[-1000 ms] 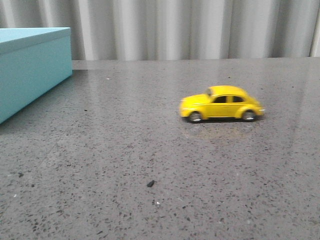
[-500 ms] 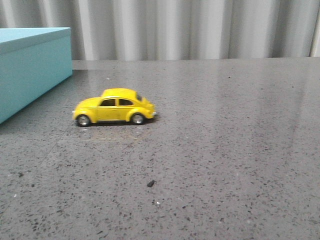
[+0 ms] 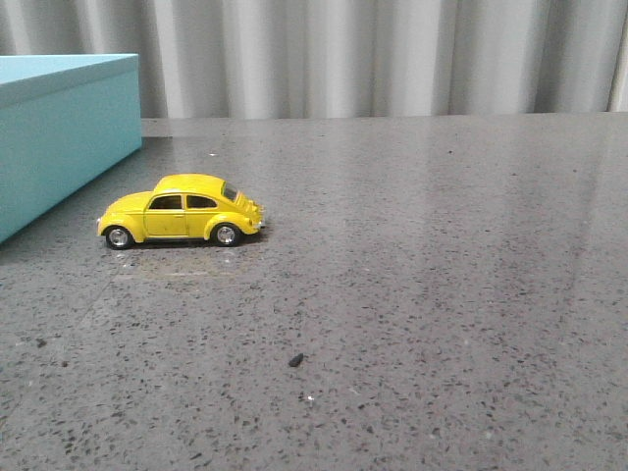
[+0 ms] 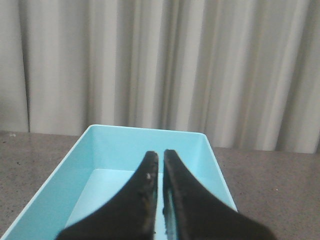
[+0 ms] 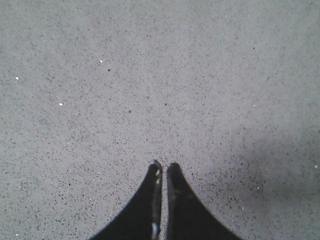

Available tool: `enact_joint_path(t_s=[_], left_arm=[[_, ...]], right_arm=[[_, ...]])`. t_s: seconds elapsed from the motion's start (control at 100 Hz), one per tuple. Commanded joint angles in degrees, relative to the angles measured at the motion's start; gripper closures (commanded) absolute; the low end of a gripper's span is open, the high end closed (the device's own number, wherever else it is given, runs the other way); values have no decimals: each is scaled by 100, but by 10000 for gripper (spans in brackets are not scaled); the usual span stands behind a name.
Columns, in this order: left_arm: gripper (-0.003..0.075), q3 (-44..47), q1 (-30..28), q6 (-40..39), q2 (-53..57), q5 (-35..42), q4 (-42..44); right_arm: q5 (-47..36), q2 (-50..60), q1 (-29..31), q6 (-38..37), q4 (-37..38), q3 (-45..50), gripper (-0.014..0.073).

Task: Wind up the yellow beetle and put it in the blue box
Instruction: 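Lift the right gripper off the car, letting it roll toward the blue box, then move the left gripper down over the yellow car beside the box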

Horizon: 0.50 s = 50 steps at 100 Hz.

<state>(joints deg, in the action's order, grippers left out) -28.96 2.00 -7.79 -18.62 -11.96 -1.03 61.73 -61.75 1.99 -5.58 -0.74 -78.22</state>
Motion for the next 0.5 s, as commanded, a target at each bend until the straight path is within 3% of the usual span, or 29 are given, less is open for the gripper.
enact_joint_path(t_s=[0.0,0.2,0.3,0.49], left_arm=[[740,-462,21,50,-430,216,-29],[681,-999,545,779,-1209,-62,-29],[591,-1215,986,779,-1533,-62,15],[395,-1677,1775,1537,-2166,-279,31]], right_arm=[[-573,304,24,124,5,-67,655],[-1687,1143,24,124,5,767,655],[-2051,1601,24,124,5,1259,655],[-2036,2337,24,124,5,1938,655]])
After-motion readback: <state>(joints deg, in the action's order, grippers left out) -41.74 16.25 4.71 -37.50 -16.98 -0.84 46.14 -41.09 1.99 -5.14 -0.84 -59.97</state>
